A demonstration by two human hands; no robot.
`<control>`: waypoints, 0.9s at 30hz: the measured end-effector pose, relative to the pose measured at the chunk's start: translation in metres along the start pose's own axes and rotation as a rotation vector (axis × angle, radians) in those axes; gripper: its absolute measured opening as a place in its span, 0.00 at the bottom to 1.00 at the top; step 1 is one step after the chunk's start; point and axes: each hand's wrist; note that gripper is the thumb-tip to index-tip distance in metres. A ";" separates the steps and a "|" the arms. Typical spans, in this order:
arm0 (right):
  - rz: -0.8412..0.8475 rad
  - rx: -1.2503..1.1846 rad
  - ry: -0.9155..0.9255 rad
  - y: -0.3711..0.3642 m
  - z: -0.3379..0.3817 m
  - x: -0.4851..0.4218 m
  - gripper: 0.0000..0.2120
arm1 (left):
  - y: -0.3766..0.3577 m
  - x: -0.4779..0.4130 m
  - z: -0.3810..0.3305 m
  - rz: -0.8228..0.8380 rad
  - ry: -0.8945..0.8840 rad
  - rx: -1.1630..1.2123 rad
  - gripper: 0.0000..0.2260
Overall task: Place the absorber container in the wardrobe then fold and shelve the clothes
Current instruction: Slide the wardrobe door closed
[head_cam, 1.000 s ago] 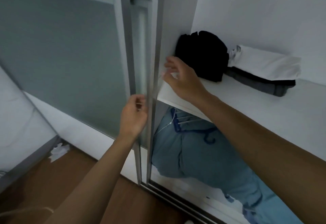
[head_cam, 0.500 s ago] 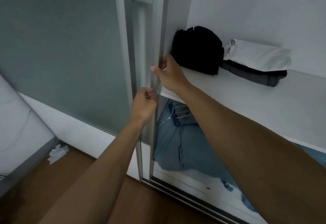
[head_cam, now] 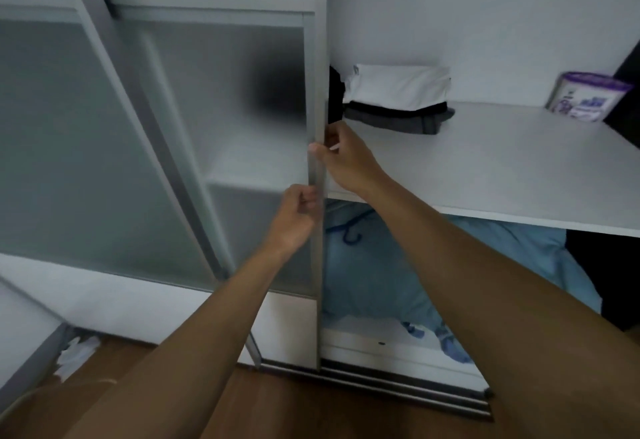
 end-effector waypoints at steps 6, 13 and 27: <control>-0.085 0.023 -0.060 0.082 -0.033 0.055 0.17 | -0.064 0.018 -0.015 0.233 -0.257 -0.351 0.23; -0.197 0.160 -0.151 0.175 -0.069 0.114 0.10 | -0.125 0.037 -0.062 -0.155 -0.792 -0.778 0.31; -0.396 0.489 -0.500 0.321 -0.133 0.216 0.17 | -0.228 0.025 -0.132 -0.453 -1.249 -1.289 0.37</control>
Point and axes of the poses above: each hand's wrist, its own x-axis away from the middle knuckle, its own y-axis out of the back of the hand, z = x × y, and after that the axes turned 13 degrees about y, right-handed
